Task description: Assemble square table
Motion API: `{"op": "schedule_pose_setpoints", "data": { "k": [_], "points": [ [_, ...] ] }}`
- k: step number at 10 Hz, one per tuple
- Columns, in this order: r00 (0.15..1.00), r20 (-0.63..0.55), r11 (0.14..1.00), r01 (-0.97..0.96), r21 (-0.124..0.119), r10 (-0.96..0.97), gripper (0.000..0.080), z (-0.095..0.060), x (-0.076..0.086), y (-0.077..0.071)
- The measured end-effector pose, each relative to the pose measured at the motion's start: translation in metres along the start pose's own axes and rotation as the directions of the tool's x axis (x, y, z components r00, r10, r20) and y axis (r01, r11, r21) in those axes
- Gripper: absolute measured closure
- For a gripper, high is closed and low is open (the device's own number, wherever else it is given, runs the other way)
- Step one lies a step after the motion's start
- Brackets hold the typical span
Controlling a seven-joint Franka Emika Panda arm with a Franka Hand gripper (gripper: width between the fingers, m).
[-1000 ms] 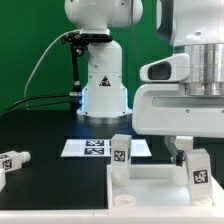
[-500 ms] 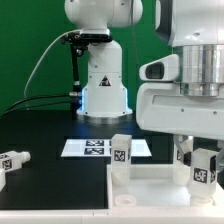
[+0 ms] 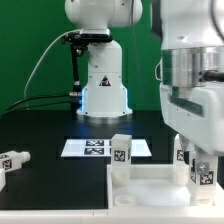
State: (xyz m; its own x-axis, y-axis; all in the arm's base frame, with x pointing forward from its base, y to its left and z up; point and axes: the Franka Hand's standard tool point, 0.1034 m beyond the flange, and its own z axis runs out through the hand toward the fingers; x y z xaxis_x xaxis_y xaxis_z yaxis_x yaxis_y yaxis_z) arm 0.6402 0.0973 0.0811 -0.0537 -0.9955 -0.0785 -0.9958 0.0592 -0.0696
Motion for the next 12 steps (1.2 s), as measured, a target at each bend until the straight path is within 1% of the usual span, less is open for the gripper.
{"op": "schedule_pose_setpoints", "data": {
  "k": [1,2,3,4,5,6,7,9,10,11,12],
  "points": [
    [1.0,-0.003,1.0,0.017,0.0,-0.017,0.0515,0.0,0.0,0.0],
    [0.999,-0.004,0.999,0.036,0.0,-0.036,0.0416,0.0,0.001,0.0],
    [0.995,-0.011,0.995,0.097,-0.005,-0.097,0.0416,0.0,0.0,0.0],
    [0.953,-0.024,0.953,0.303,-0.01,-0.303,0.0226,-0.003,-0.004,-0.001],
    [0.871,-0.025,0.871,0.491,0.003,-0.491,0.0226,-0.006,-0.009,-0.003],
    [0.822,-0.027,0.822,0.569,0.006,-0.569,0.0166,-0.006,-0.01,-0.004],
    [0.821,-0.028,0.821,0.571,0.003,-0.571,0.0153,-0.004,-0.008,-0.004],
    [0.744,-0.033,0.745,0.668,-0.004,-0.667,0.0151,-0.004,-0.007,-0.004],
    [0.597,-0.058,0.599,0.801,-0.019,-0.8,0.0151,-0.005,-0.008,-0.007],
    [0.414,-0.077,0.418,0.908,-0.031,-0.907,0.0151,-0.007,-0.017,-0.01],
    [0.353,-0.073,0.356,0.934,-0.031,-0.933,0.0151,-0.007,-0.02,-0.009]
  ]
}}
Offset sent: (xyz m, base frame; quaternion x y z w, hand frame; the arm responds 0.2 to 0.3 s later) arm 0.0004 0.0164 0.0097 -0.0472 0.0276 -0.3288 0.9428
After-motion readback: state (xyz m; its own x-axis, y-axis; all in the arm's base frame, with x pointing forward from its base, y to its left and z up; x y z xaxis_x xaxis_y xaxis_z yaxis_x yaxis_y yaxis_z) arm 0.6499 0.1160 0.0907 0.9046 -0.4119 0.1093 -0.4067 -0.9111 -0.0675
